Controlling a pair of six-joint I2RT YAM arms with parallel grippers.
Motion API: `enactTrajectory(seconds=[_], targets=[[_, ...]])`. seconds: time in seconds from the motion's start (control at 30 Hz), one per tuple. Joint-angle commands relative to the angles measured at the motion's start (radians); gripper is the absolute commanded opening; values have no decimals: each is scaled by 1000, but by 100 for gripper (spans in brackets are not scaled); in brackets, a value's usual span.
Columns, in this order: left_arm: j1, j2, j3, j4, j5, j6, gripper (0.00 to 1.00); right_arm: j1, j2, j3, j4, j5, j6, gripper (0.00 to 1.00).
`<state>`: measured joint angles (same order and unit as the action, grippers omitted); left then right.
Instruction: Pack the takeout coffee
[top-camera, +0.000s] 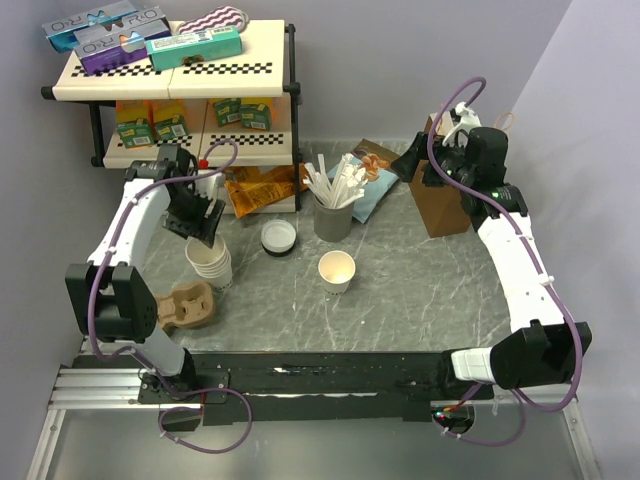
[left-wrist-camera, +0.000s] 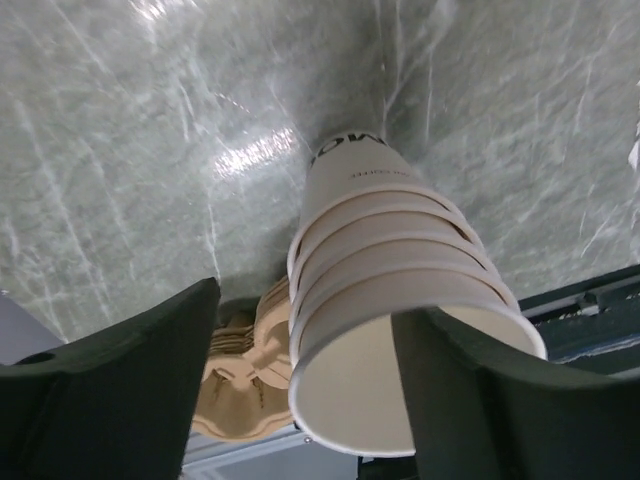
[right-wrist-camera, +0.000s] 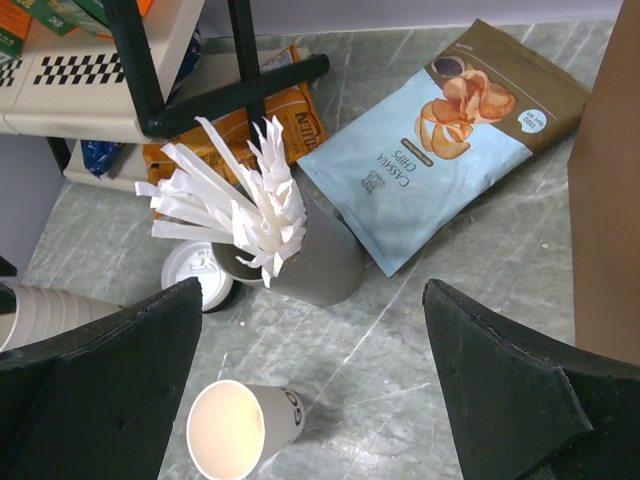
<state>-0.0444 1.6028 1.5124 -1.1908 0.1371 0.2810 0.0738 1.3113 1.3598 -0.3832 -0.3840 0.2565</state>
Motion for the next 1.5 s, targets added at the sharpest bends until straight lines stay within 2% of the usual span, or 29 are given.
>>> enactTrajectory(seconds=[0.0, 0.1, 0.13, 0.17, 0.23, 0.3, 0.33, 0.37, 0.8, 1.17, 1.2, 1.27, 1.3, 1.4, 1.47], targets=[[3, -6, -41, -13, 18, 43, 71, -6, -43, 7, 27, 5, -3, 97], [3, -7, -63, -3, -11, 58, 58, -5, -57, -11, 32, 7, 0, 97], [3, -4, -64, -1, -17, 64, 49, -6, -61, -14, 36, 5, 0, 97], [3, -1, -63, -4, -24, 69, 45, -6, -61, -16, 37, 5, 1, 97], [3, 14, -51, -6, -28, 83, 38, -5, -61, -16, 37, 2, 0, 97], [3, 34, -23, -9, -37, 89, 35, -5, -57, -10, 35, 2, 0, 97], [5, 43, -11, -13, -37, 93, 27, -6, -53, -8, 33, 4, -2, 97], [6, 52, 14, -18, -42, 98, 25, -5, -53, -7, 35, 4, -2, 97], [67, 157, 184, -1, -88, 130, 20, -6, -76, -45, 50, 19, -10, 97], [140, 167, 190, 66, -83, 86, 24, -8, -70, -57, 61, 16, -5, 97], [140, 164, 187, 66, -82, 81, 35, -8, -70, -56, 61, 16, -5, 97], [141, 148, 195, 69, -57, 70, 46, -9, -69, -56, 63, 14, -5, 97], [141, 138, 218, 69, -51, 67, 55, -9, -67, -54, 60, 14, -5, 97], [140, 115, 303, 43, -16, 46, 66, -8, -66, -48, 55, 11, -6, 97], [140, 97, 356, 7, 1, 26, 69, -8, -70, -47, 50, 16, -13, 97]])
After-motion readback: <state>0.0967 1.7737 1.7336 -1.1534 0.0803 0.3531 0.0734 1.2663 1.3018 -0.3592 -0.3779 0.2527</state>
